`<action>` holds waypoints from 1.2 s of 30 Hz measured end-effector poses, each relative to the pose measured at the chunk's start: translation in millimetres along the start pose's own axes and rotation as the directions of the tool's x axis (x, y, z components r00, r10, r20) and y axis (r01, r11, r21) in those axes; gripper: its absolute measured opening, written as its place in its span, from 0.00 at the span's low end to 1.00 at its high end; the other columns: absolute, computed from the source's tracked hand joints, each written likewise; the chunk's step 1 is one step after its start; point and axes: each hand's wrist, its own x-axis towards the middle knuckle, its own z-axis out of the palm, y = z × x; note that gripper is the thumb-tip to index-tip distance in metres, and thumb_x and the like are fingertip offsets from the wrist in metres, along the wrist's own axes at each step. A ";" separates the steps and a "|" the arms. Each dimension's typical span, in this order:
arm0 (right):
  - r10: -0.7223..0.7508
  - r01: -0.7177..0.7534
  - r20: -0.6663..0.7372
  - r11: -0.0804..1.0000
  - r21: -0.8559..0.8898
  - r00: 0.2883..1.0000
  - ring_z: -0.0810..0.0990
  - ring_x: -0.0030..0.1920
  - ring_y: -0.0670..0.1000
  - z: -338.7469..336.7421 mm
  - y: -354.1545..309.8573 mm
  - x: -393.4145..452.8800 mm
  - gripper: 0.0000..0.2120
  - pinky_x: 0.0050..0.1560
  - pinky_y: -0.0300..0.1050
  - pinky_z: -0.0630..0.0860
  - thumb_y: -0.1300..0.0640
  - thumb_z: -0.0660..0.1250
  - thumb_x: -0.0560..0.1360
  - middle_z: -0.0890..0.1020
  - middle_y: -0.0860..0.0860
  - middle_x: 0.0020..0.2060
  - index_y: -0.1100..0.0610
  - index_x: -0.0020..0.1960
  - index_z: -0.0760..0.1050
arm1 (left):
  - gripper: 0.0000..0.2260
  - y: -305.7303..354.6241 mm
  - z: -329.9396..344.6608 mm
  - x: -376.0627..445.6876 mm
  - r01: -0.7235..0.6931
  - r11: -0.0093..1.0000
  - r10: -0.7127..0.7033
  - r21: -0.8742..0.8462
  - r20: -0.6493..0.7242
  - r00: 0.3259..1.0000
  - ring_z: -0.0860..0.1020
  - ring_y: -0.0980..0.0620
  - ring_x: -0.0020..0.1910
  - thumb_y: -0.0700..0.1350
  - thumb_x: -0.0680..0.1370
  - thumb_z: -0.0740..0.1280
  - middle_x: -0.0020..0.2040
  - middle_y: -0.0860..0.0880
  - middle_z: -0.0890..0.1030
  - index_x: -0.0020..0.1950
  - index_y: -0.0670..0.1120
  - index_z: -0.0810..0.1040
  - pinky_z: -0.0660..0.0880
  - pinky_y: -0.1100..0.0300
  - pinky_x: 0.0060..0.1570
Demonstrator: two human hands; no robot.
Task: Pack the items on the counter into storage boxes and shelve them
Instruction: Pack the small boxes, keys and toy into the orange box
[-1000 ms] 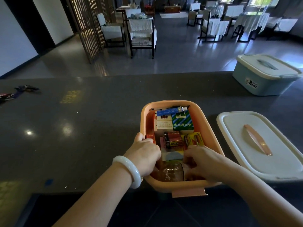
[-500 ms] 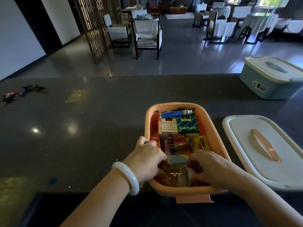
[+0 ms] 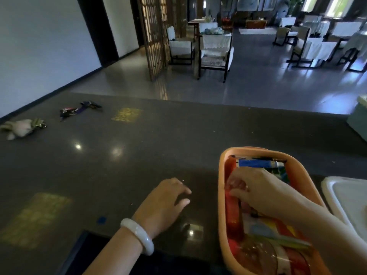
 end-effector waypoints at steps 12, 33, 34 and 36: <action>-0.288 0.274 0.256 0.958 0.091 0.923 0.79 0.48 0.42 49.2 -155.3 174.7 0.13 0.52 0.44 0.78 0.43 0.63 0.77 0.79 0.44 0.49 0.45 0.60 0.72 | 0.10 -165.6 -61.8 -38.7 0.391 0.914 -0.397 -0.109 -0.037 0.917 0.75 0.64 0.51 0.51 0.81 0.62 0.54 0.57 0.78 0.60 0.55 0.77 0.70 0.71 0.53; -0.178 0.102 0.288 0.960 0.260 0.941 0.79 0.46 0.47 167.2 -326.7 404.2 0.07 0.47 0.41 0.77 0.50 0.65 0.78 0.80 0.48 0.47 0.52 0.53 0.78 | 0.10 -433.9 -163.1 19.3 0.596 0.803 -0.566 -0.019 -0.335 0.753 0.72 0.48 0.59 0.46 0.81 0.60 0.58 0.48 0.75 0.59 0.48 0.78 0.69 0.58 0.58; -0.170 0.093 0.274 0.957 0.275 0.947 0.79 0.47 0.48 170.2 -330.8 416.6 0.08 0.49 0.42 0.77 0.51 0.65 0.78 0.80 0.49 0.49 0.52 0.54 0.78 | 0.11 -443.3 -166.1 31.0 0.631 0.776 -0.586 0.023 -0.347 0.733 0.71 0.47 0.61 0.48 0.81 0.60 0.60 0.47 0.74 0.61 0.48 0.76 0.68 0.57 0.60; -0.180 0.129 0.200 0.961 0.243 0.963 0.77 0.54 0.50 178.4 -337.7 444.1 0.11 0.56 0.44 0.75 0.51 0.65 0.78 0.78 0.51 0.54 0.54 0.58 0.76 | 0.15 -457.5 -168.3 53.7 0.696 0.713 -0.635 0.080 -0.347 0.690 0.68 0.46 0.64 0.51 0.81 0.59 0.65 0.46 0.70 0.66 0.48 0.71 0.67 0.55 0.63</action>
